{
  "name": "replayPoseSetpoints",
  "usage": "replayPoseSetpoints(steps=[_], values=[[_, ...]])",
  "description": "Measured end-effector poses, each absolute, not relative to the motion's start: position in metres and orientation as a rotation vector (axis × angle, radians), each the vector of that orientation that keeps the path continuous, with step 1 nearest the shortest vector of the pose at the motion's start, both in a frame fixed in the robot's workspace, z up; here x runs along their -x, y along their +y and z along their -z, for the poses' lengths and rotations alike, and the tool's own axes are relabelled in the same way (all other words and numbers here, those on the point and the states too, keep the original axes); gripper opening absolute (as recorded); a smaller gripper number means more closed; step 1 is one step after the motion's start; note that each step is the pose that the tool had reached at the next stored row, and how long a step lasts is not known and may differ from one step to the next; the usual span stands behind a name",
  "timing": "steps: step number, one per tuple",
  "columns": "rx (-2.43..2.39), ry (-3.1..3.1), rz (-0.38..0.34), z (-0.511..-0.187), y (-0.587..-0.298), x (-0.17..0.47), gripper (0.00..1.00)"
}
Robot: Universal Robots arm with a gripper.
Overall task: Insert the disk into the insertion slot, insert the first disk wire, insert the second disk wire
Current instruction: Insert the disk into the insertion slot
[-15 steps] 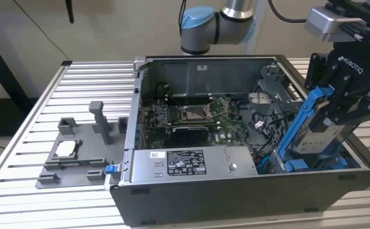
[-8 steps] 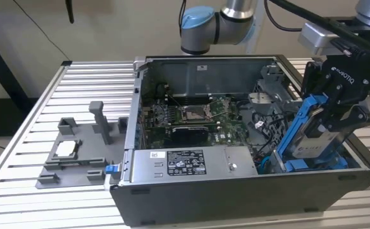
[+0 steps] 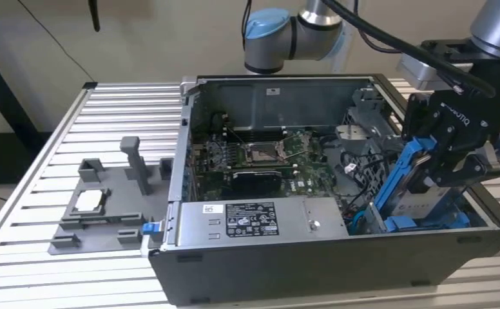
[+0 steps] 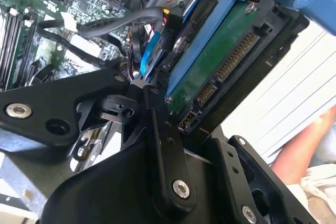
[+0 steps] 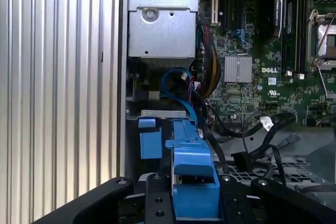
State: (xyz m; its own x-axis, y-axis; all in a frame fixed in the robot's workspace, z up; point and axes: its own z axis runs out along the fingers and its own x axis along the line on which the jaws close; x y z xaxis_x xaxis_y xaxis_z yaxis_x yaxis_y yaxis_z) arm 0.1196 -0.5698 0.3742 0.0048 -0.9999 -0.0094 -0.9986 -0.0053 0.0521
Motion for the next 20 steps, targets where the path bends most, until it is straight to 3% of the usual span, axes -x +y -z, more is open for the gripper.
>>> replayPoseSetpoints(steps=[8,11,12,20], values=[[-2.205,-2.194,0.068,-0.368,-0.57,-0.12,0.33],[-2.206,-2.194,0.068,-0.368,-0.57,-0.12,0.34],[-2.206,-2.194,0.068,-0.368,-0.57,-0.12,0.41],[-2.206,-2.194,0.068,-0.379,-0.57,-0.12,0.41]])
